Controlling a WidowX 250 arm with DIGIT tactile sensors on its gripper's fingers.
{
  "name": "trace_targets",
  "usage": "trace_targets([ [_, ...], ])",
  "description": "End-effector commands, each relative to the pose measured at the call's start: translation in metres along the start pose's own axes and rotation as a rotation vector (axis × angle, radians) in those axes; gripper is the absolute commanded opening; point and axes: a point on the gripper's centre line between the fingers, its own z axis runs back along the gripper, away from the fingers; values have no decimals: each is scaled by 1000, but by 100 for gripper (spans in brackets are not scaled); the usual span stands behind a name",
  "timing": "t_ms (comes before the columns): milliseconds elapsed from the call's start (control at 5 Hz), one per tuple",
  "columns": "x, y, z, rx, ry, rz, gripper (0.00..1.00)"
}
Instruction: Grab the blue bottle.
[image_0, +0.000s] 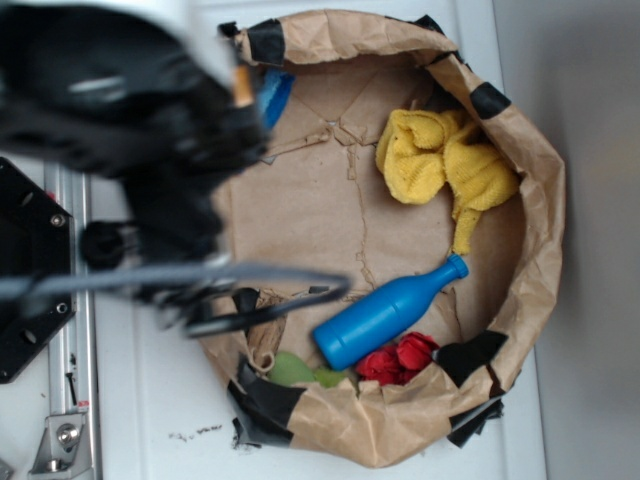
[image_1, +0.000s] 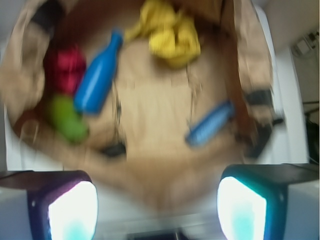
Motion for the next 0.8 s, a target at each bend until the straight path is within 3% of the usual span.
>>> trace_targets([
  [0,57,-16,-64,-106,-31,67,100],
  [200,57,-57,-96,-135,55,-34,100],
  [600,52,-100,-123,-139,57,-105,100],
])
